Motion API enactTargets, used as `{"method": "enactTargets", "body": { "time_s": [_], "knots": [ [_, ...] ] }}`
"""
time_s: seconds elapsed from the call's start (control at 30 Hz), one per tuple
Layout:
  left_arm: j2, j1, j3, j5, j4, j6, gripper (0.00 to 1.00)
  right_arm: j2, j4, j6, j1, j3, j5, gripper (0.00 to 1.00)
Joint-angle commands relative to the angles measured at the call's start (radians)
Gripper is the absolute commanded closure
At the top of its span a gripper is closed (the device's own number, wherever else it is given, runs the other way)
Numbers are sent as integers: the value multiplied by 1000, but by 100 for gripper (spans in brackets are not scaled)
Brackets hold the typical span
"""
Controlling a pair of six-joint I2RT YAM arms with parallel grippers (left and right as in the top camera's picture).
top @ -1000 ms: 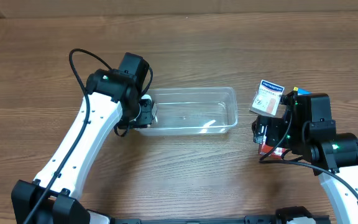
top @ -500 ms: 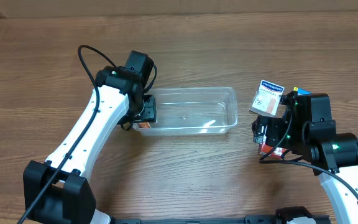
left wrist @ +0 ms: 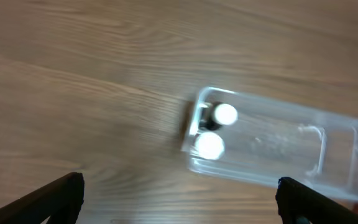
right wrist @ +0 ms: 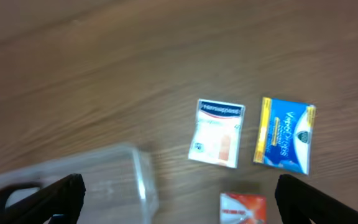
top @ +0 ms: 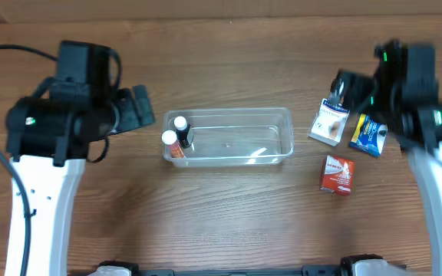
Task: Pack container
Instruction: 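Grasp the white Hansaplast box with the right gripper, then lower the Hansaplast box into the container's right end and release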
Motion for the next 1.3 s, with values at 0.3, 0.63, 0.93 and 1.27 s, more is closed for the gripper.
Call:
{"method": "enactTargets", "body": {
  "time_s": [0.3, 0.63, 0.93, 1.27],
  "knots": [
    [58, 26, 10, -1, -2, 20, 0, 631, -23, -24, -126, 36, -109, 0],
    [67, 26, 10, -1, -1, 19, 0, 668, 83, -29, -125, -92, -109, 0],
    [67, 26, 10, 17, -1, 20, 0, 663, 103, -29, -125, -88, -109, 28],
    [67, 26, 10, 16, -2, 24, 0, 235, -132, -68, 168, 137, -109, 27]
  ]
}}
